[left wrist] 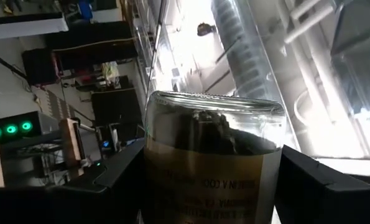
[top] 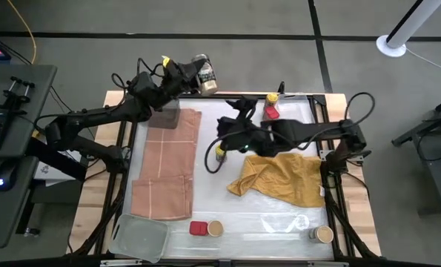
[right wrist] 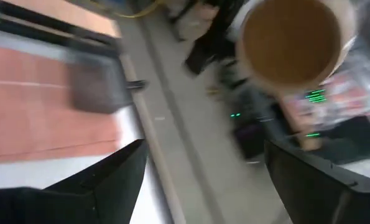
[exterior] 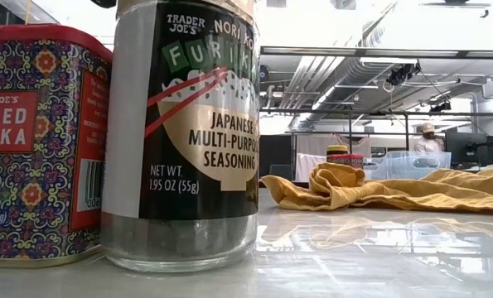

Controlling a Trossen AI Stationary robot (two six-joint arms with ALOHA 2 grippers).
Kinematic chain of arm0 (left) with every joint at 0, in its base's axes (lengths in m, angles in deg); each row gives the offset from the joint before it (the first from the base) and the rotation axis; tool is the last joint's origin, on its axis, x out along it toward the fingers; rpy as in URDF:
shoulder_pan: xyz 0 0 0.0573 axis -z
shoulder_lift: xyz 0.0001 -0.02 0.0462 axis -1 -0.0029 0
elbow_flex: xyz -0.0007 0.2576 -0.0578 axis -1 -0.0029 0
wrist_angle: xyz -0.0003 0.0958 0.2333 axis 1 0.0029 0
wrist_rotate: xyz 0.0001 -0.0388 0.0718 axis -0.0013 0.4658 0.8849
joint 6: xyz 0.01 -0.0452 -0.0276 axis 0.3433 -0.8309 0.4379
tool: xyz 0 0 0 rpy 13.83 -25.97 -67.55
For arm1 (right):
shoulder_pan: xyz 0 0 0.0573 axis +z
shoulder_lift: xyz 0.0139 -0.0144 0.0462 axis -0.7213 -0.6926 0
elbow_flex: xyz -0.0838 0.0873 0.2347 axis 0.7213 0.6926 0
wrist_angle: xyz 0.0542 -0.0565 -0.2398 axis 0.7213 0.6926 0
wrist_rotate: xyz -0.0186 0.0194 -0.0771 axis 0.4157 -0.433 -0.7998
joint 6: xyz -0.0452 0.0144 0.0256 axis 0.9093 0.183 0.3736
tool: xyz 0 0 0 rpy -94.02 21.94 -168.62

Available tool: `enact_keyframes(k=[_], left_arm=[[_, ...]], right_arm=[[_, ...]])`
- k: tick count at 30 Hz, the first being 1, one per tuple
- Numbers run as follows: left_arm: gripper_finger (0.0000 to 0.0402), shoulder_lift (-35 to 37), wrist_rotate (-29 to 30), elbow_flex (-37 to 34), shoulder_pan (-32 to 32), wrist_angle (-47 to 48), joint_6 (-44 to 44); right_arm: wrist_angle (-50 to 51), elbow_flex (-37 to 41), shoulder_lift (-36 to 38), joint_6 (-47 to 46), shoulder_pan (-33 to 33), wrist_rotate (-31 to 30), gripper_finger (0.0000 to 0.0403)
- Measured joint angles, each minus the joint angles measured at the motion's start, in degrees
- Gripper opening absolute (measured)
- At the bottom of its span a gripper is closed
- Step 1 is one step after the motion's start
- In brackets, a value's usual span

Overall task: Sort spices by type
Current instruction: Put the top gold seasoning bottle into the transparent bin

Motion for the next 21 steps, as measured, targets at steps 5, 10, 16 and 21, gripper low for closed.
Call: enact_keyframes(k=[5,10,16,21], left_arm=[[0.0254,0.0,0.2,0.0,0.0,-0.4,-0.6],[0.0254,0.0,-1.6,0.0,-0.2,-0.4,0.0],[0.0255,0.0,-3.3,0.0,-0.2,-0.6,1.1],[0.0255,0.0,-4.4,0.0,-0.2,-0.9,1.0]], right_arm=[[-10.3,-2.4,-4.1,12.9,0.9,-8.0,0.0321],[-23.2,-2.6,-4.8,23.8,0.9,-10.4,0.0321],[-37.2,-2.6,-4.8,31.7,0.9,-11.0,0.0321],[-38.7,-2.7,-4.8,32.5,0.7,-10.1,0.0321]])
